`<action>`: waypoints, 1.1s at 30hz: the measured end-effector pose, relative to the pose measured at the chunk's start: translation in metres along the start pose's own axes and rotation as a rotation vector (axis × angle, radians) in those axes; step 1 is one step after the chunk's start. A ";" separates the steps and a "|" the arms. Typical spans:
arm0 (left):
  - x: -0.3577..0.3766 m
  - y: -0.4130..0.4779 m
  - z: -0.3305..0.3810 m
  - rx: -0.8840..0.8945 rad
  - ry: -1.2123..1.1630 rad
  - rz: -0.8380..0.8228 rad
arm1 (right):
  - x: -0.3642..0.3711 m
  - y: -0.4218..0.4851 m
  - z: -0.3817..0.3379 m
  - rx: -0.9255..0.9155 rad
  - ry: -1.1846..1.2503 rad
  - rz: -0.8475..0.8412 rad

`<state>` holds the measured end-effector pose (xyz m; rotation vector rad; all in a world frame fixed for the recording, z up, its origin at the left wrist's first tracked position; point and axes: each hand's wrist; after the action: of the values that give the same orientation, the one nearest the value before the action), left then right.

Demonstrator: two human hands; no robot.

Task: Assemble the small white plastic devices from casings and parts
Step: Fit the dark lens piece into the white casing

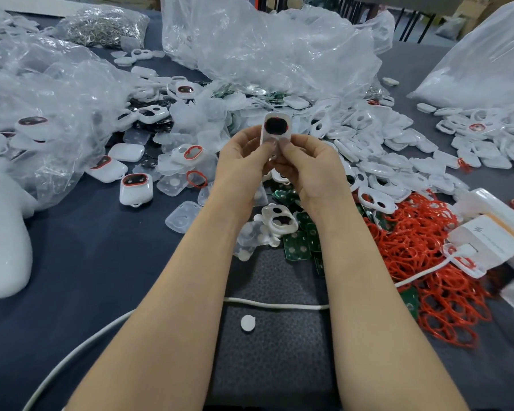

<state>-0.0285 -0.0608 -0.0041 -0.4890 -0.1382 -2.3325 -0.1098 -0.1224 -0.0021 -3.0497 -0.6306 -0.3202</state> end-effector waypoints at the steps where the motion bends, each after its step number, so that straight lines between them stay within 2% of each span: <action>1: 0.000 0.000 0.000 0.010 0.013 0.002 | 0.000 0.000 0.000 -0.013 -0.022 0.012; 7: 0.001 0.000 -0.004 0.076 0.108 0.024 | 0.002 0.001 0.003 -0.099 -0.199 0.100; 13: 0.001 0.002 -0.006 0.068 0.132 0.080 | 0.005 0.001 0.004 -0.200 -0.410 0.155; 22: 0.000 0.002 -0.006 0.079 0.184 0.088 | 0.006 -0.001 0.004 -0.195 -0.395 0.140; 27: 0.000 0.000 -0.007 0.198 0.413 0.124 | 0.008 -0.001 0.006 -0.223 -0.462 0.162; 33: -0.001 0.001 -0.006 0.148 0.375 0.117 | 0.008 -0.003 0.005 -0.234 -0.459 0.186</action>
<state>-0.0290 -0.0623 -0.0099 0.0164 -0.0985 -2.2352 -0.1027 -0.1159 -0.0052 -3.3962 -0.3254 0.3443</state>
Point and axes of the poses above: each hand's wrist, its own y-axis towards the middle knuckle, its own x-axis out of the palm, z = x × y, and after that the axes turned 7 degrees about z, right-handed
